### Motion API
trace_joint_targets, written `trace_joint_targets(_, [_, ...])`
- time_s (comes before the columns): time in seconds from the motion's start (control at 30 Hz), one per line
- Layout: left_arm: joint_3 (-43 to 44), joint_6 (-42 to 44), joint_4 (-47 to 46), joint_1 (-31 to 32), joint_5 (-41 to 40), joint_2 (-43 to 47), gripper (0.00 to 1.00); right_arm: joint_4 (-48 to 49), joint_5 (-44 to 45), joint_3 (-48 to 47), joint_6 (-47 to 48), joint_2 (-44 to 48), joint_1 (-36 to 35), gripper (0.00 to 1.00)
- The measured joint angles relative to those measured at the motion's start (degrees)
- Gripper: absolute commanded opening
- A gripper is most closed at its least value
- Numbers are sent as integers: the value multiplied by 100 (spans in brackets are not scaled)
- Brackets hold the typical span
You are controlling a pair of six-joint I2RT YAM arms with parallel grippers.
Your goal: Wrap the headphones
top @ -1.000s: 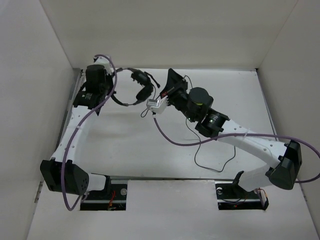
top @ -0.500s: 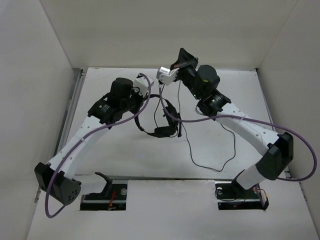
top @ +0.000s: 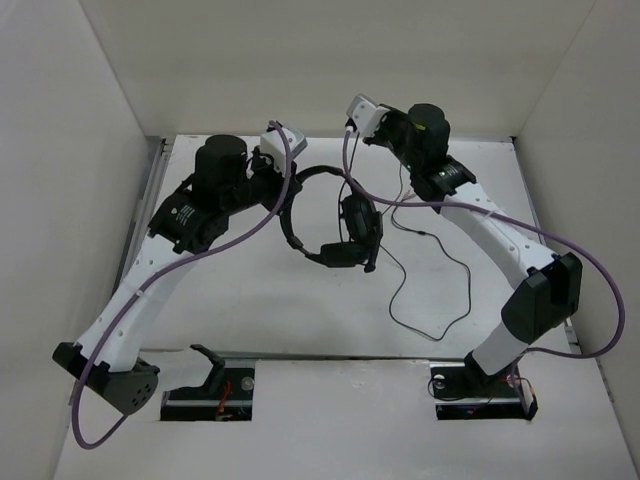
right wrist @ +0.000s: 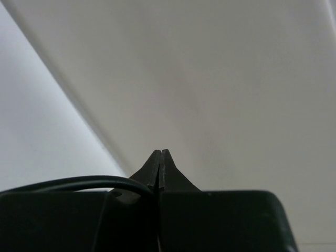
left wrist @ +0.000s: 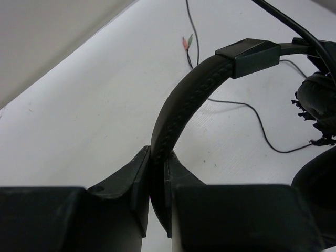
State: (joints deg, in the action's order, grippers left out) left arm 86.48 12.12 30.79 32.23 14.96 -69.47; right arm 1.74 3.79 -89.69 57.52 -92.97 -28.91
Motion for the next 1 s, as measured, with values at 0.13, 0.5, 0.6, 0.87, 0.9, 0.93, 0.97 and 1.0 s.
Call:
trace_joint_targets(0.13, [264,-369,31,-146,317,0,0,-413,-391,-50,-874,-17,35,0])
trace_joint_targets(0.5, [905,-2037,-387,-896,1338,-105,0,-1292,-2791,-413,-4288,-22,68,0])
trace_joint_targets(0.6, [1132,-2581,-662,-1156,1545,-238,0,-1185,-3519,-413,-5252,-17,101,0])
trace_joint_targets(0.87, [1582,-3517,-1176,-1718,1694,-557,0,-317,-4535,238,-6959,26,114,0])
trace_joint_targets(0.9, [1622,-3565,-1182,-1766,1694,-599,0,-236,-4590,345,-7055,48,114,0])
trace_joint_targets(0.93, [1652,-3602,-1185,-1801,1696,-645,0,-177,-4629,446,-7123,79,111,0])
trace_joint_targets(0.97, [1683,-3637,-1193,-1838,1690,-691,0,-122,-4662,555,-7176,125,101,0])
trace_joint_targets(1.0, [1718,-3679,-1200,-1884,1683,-752,0,-83,-4695,645,-7232,175,68,0])
